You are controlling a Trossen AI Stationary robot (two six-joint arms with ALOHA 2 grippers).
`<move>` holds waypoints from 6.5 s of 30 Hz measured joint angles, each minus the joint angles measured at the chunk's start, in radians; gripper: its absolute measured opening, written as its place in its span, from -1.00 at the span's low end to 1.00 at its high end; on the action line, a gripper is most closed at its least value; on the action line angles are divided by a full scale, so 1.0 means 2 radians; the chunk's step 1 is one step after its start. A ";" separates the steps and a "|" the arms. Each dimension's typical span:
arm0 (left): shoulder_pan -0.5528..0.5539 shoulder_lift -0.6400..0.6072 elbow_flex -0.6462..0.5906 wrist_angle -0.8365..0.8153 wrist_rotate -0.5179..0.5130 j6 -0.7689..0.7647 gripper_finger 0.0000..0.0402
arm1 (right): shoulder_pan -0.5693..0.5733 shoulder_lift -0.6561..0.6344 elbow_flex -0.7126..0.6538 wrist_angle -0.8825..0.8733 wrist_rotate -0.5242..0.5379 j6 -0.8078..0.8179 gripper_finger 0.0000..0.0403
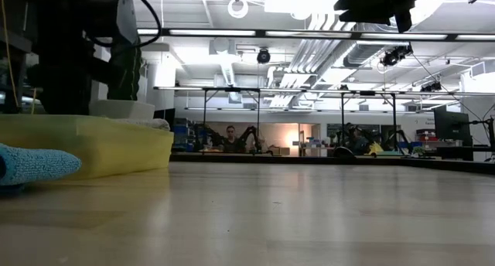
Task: Fold microfiber towels
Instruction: Put the folded green microfiber towel into the yellow bin, then fold the blue microfiber towel
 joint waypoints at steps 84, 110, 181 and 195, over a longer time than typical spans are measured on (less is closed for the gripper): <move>-0.143 -0.035 0.018 -0.072 -0.043 -0.177 -1.00 | 0.000 0.000 0.000 -0.007 0.000 0.008 -0.26; -0.192 0.045 0.113 -0.099 -0.082 -0.164 -1.00 | 0.000 0.000 0.000 -0.006 0.000 0.008 -0.26; -0.479 0.295 0.206 -0.019 0.090 -0.228 -0.54 | 0.000 0.000 0.000 -0.009 0.000 0.008 -0.26; -0.430 0.276 0.306 -0.122 0.103 -0.101 -0.99 | 0.000 0.000 0.000 -0.006 0.001 0.008 -0.26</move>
